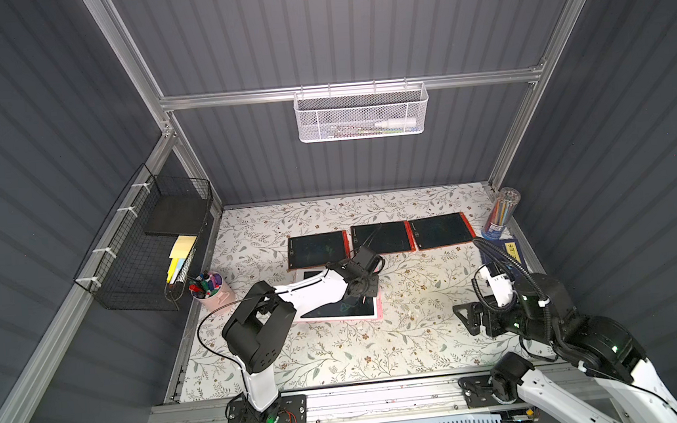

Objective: Place the stylus back onto the writing tablet
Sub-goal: Place the stylus on the writing tablet.

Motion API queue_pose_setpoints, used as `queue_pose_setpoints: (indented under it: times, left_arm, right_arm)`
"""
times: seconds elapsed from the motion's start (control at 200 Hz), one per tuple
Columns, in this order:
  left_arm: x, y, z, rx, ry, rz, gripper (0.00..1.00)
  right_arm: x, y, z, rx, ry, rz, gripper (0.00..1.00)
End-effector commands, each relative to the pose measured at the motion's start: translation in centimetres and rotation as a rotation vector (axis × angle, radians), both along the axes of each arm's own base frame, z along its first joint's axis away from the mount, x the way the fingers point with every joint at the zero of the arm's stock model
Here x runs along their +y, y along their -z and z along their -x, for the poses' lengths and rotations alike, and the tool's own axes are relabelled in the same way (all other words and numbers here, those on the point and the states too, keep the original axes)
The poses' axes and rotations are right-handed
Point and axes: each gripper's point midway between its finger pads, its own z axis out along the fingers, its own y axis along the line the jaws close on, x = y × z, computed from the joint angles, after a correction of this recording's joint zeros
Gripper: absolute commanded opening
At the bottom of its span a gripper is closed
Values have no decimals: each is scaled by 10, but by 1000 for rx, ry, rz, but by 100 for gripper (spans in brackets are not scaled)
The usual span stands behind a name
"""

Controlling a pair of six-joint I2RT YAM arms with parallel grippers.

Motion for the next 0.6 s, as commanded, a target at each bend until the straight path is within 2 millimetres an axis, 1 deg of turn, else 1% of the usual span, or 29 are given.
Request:
queue_pose_setpoints:
  times: [0.0, 0.18, 0.325, 0.445, 0.595]
  left_arm:
    - [-4, -4, 4, 8, 13, 43, 9]
    - [-12, -2, 6, 24, 36, 76, 9]
    - [-16, 7, 13, 56, 64, 97, 10]
    - [-14, 15, 16, 67, 75, 87, 11]
    - [-16, 13, 15, 64, 77, 94, 15]
  right_arm:
    - [-2, 3, -1, 6, 11, 15, 99]
    - [-2, 4, -1, 9, 9, 17, 99]
    - [-2, 3, -1, 6, 9, 16, 99]
    - [-2, 3, -1, 6, 9, 15, 99]
    - [-2, 4, -1, 6, 10, 17, 99]
